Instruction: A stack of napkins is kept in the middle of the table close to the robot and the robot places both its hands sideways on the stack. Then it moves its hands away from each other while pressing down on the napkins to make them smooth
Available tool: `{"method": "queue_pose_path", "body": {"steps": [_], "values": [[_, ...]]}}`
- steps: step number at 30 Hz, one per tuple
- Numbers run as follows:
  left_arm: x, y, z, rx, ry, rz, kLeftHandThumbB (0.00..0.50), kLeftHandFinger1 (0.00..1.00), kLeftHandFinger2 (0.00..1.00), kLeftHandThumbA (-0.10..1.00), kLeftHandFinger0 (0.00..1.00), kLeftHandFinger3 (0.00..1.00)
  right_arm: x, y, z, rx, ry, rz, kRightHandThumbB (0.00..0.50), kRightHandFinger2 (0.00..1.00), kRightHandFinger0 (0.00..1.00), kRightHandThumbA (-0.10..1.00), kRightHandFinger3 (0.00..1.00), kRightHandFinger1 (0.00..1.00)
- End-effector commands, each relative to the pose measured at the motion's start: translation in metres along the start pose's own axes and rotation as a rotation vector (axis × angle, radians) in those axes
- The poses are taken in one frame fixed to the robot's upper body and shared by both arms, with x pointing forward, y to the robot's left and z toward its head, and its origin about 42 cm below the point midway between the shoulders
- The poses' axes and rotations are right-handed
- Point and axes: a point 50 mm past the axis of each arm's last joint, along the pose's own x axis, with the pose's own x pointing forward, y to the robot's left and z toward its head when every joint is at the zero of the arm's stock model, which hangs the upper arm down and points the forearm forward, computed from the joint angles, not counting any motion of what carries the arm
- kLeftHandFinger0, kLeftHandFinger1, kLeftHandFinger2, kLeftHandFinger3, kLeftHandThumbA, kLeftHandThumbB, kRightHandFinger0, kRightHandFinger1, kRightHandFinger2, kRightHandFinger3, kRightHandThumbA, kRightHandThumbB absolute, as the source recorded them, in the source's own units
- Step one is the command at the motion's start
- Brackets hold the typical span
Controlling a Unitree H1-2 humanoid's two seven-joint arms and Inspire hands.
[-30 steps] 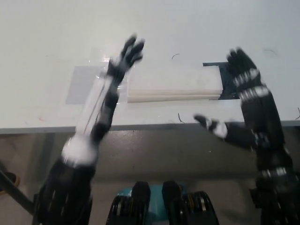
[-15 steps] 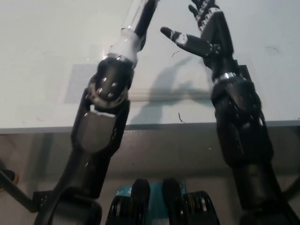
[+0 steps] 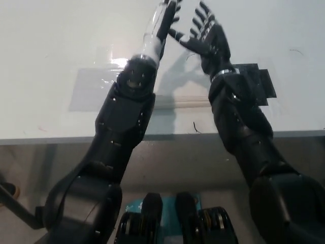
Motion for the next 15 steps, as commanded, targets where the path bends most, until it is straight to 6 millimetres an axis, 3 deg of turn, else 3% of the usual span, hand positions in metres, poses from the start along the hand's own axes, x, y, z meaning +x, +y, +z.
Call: {"method": "queue_pose_path", "body": {"steps": [1,5,8,12,13,15], "values": [[0.002,-0.004,0.004,-0.05,-0.063,0.032,0.259,1.0,1.0,1.0,1.0,1.0,0.01,0.011,0.022,0.137,-0.092,0.019,0.237,1.0,1.0,1.0,1.0,1.0],[0.0,0.003,-0.012,-0.074,-0.009,0.064,0.252,1.0,1.0,1.0,1.0,1.0,0.006,-0.004,0.009,0.223,-0.043,-0.014,0.249,1.0,1.0,1.0,1.0,1.0],[-0.004,0.008,-0.027,-0.093,0.025,0.072,0.25,1.0,1.0,1.0,1.0,1.0,0.006,-0.013,0.003,0.371,0.007,-0.048,0.307,1.0,1.0,1.0,1.0,1.0],[-0.012,0.002,-0.046,-0.096,0.065,0.064,0.258,1.0,1.0,1.0,1.0,1.0,0.0,-0.02,-0.01,0.442,0.054,-0.056,0.308,1.0,1.0,1.0,1.0,1.0],[-0.015,-0.001,-0.052,-0.107,0.092,0.06,0.28,1.0,1.0,1.0,1.0,1.0,-0.003,-0.022,-0.017,0.468,0.073,-0.06,0.323,1.0,1.0,1.0,1.0,1.0],[-0.022,-0.006,-0.065,-0.084,0.123,0.061,0.27,1.0,1.0,1.0,1.0,1.0,-0.008,-0.025,-0.029,0.509,0.111,-0.074,0.338,1.0,1.0,1.0,1.0,1.0]]}}
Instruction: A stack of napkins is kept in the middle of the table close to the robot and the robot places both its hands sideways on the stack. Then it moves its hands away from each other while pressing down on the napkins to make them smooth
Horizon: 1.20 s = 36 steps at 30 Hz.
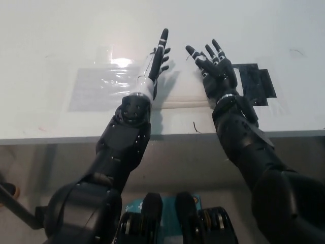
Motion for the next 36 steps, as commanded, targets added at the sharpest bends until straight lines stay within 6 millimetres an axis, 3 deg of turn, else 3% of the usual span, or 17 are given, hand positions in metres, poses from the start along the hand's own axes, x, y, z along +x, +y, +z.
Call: {"method": "queue_pose_path", "body": {"steps": [1,4,8,9,11,15,21,29,35,36], "values": [[-0.002,-0.01,0.001,-0.009,-0.048,0.01,0.257,1.0,1.0,1.0,1.0,1.0,0.002,0.006,0.002,0.118,0.023,0.055,0.339,1.0,1.0,1.0,1.0,1.0],[-0.01,-0.018,-0.019,-0.014,-0.01,-0.013,0.237,1.0,1.0,1.0,1.0,1.0,-0.005,-0.012,-0.013,0.142,0.06,0.014,0.328,1.0,1.0,1.0,1.0,1.0],[-0.016,-0.022,-0.031,-0.042,0.008,-0.023,0.228,1.0,1.0,1.0,1.0,1.0,-0.012,-0.033,-0.023,0.183,0.089,-0.029,0.313,1.0,1.0,1.0,1.0,1.0],[-0.017,-0.023,-0.033,-0.031,0.01,-0.023,0.217,1.0,1.0,1.0,1.0,1.0,-0.015,-0.041,-0.026,0.197,0.09,-0.045,0.34,1.0,1.0,1.0,1.0,1.0],[-0.02,-0.023,-0.04,-0.026,0.017,-0.026,0.214,1.0,1.0,1.0,1.0,1.0,-0.02,-0.053,-0.031,0.184,0.1,-0.065,0.337,1.0,1.0,1.0,1.0,1.0],[-0.025,-0.022,-0.051,-0.019,0.031,-0.033,0.252,1.0,1.0,1.0,1.0,1.0,-0.028,-0.072,-0.04,0.175,0.12,-0.077,0.329,1.0,1.0,1.0,1.0,1.0],[-0.031,-0.014,-0.063,-0.011,0.039,-0.025,0.268,1.0,1.0,1.0,1.0,1.0,-0.038,-0.091,-0.049,0.117,0.15,-0.106,0.345,1.0,1.0,1.0,1.0,1.0],[-0.031,0.032,-0.073,0.118,0.038,-0.01,0.299,1.0,1.0,1.0,1.0,1.0,-0.037,-0.124,-0.017,0.016,0.102,-0.138,0.306,1.0,1.0,1.0,1.0,1.0],[-0.031,0.048,-0.076,0.154,0.033,-0.008,0.287,1.0,1.0,1.0,1.0,1.0,-0.029,-0.134,0.017,-0.085,0.035,-0.141,0.298,1.0,1.0,1.0,1.0,1.0],[-0.032,0.05,-0.076,0.153,0.033,-0.006,0.297,1.0,1.0,1.0,1.0,1.0,-0.028,-0.135,0.023,-0.104,0.022,-0.137,0.317,1.0,1.0,1.0,1.0,1.0]]}}
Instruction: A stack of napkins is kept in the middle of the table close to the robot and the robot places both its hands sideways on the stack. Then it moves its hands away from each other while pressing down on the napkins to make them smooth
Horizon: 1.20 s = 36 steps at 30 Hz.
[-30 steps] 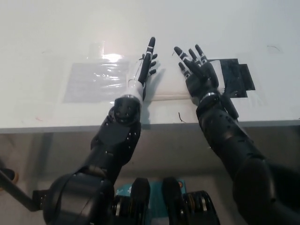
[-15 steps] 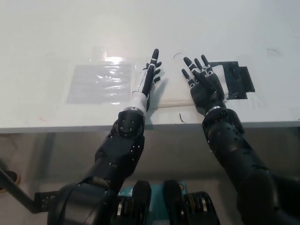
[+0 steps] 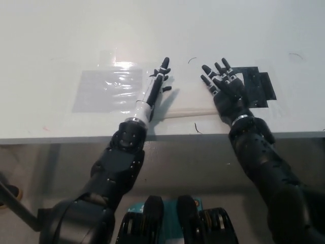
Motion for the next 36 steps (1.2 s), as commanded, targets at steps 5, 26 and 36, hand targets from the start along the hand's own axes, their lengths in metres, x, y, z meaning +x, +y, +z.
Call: {"method": "queue_pose_path", "body": {"steps": [5,26,36], "values": [[-0.011,0.033,-0.028,0.041,0.081,0.032,0.289,1.0,1.0,1.0,1.0,1.0,-0.009,-0.061,0.044,-0.143,-0.061,-0.135,0.308,1.0,1.0,1.0,1.0,1.0],[-0.011,0.042,-0.025,0.066,0.047,0.021,0.308,1.0,1.0,1.0,1.0,1.0,-0.006,-0.059,0.079,-0.194,-0.188,-0.057,0.308,1.0,1.0,1.0,1.0,1.0],[-0.021,0.053,0.076,0.108,-0.396,-0.063,0.299,1.0,1.0,1.0,1.0,1.0,-0.019,0.012,0.12,-0.288,-0.409,0.221,0.301,1.0,1.0,1.0,1.0,1.0]]}}
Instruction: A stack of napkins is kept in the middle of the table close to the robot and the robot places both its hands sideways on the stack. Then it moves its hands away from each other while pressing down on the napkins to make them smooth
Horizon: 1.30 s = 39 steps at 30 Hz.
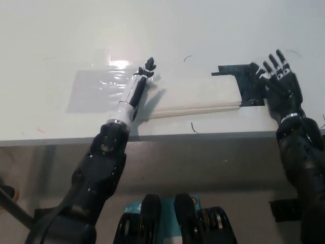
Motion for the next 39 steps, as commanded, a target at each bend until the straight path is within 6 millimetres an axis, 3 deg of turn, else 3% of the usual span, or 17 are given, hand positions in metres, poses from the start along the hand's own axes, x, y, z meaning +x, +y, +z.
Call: {"method": "queue_pose_path", "body": {"steps": [1,4,8,12,14,17,18,19,20,24,25,27,30,32,33,37,39], "values": [[0.003,0.024,0.08,0.08,-0.269,-0.069,0.317,1.0,1.0,1.0,1.0,1.0,0.004,0.057,0.058,-0.07,-0.192,0.209,0.305,1.0,1.0,1.0,1.0,1.0],[-0.011,0.039,0.111,0.101,-0.355,-0.072,0.33,1.0,1.0,1.0,1.0,1.0,-0.01,0.07,0.072,-0.076,-0.238,0.249,0.293,1.0,1.0,1.0,1.0,1.0],[-0.03,0.058,0.142,0.138,-0.455,-0.092,0.295,1.0,1.0,1.0,1.0,1.0,-0.029,0.075,0.086,-0.113,-0.295,0.306,0.289,1.0,1.0,1.0,1.0,1.0],[-0.049,0.068,0.168,0.138,-0.532,-0.113,0.348,1.0,1.0,1.0,1.0,1.0,-0.045,0.081,0.099,-0.128,-0.336,0.343,0.312,1.0,1.0,1.0,1.0,1.0],[-0.066,0.071,0.186,0.123,-0.62,-0.12,0.324,1.0,1.0,1.0,1.0,1.0,-0.058,0.089,0.107,-0.145,-0.382,0.376,0.329,1.0,1.0,1.0,1.0,1.0],[-0.092,0.072,0.205,0.123,-0.702,-0.133,0.346,1.0,1.0,1.0,1.0,1.0,-0.083,0.098,0.117,-0.195,-0.463,0.451,0.338,1.0,1.0,1.0,1.0,1.0],[-0.107,0.072,0.211,0.133,-0.729,-0.126,0.362,1.0,1.0,1.0,1.0,1.0,-0.096,0.102,0.121,-0.23,-0.504,0.472,0.35,1.0,1.0,1.0,1.0,1.0],[-0.122,0.07,0.212,0.121,-0.757,-0.118,0.341,1.0,1.0,1.0,1.0,1.0,-0.113,0.105,0.125,-0.27,-0.54,0.487,0.366,1.0,1.0,1.0,1.0,1.0],[-0.14,0.069,0.212,0.108,-0.801,-0.11,0.336,1.0,1.0,1.0,1.0,1.0,-0.135,0.108,0.127,-0.313,-0.58,0.51,0.374,1.0,1.0,1.0,1.0,1.0],[-0.185,0.064,0.202,0.067,-0.802,-0.104,0.32,1.0,1.0,1.0,1.0,1.0,-0.185,0.108,0.128,-0.369,-0.635,0.554,0.357,1.0,1.0,1.0,1.0,1.0],[-0.208,0.06,0.192,0.041,-0.802,-0.097,0.303,1.0,1.0,1.0,1.0,1.0,-0.208,0.106,0.124,-0.391,-0.648,0.562,0.366,1.0,1.0,1.0,1.0,1.0],[-0.229,0.057,0.18,0.023,-0.772,-0.084,0.322,1.0,1.0,1.0,1.0,1.0,-0.231,0.103,0.117,-0.425,-0.647,0.568,0.379,1.0,1.0,1.0,1.0,1.0],[-0.254,0.048,0.158,0.02,-0.719,-0.07,0.304,1.0,1.0,1.0,1.0,1.0,-0.263,0.097,0.105,-0.426,-0.592,0.568,0.393,1.0,1.0,1.0,1.0,1.0],[-0.27,0.042,0.139,0.03,-0.653,-0.059,0.3,1.0,1.0,1.0,1.0,1.0,-0.274,0.088,0.086,-0.443,-0.575,0.562,0.367,1.0,1.0,1.0,1.0,1.0],[-0.277,0.041,0.129,0.023,-0.609,-0.071,0.3,1.0,1.0,1.0,1.0,1.0,-0.282,0.086,0.082,-0.454,-0.531,0.558,0.433,1.0,1.0,1.0,1.0,1.0],[-0.302,0.033,0.09,0.015,-0.466,-0.066,0.296,1.0,1.0,1.0,1.0,1.0,-0.303,0.071,0.051,-0.427,-0.464,0.494,0.357,1.0,1.0,1.0,1.0,1.0],[-0.311,0.031,0.074,0.018,-0.413,-0.06,0.304,1.0,1.0,1.0,1.0,1.0,-0.31,0.061,0.037,-0.45,-0.415,0.444,0.364,1.0,1.0,1.0,1.0,1.0]]}}
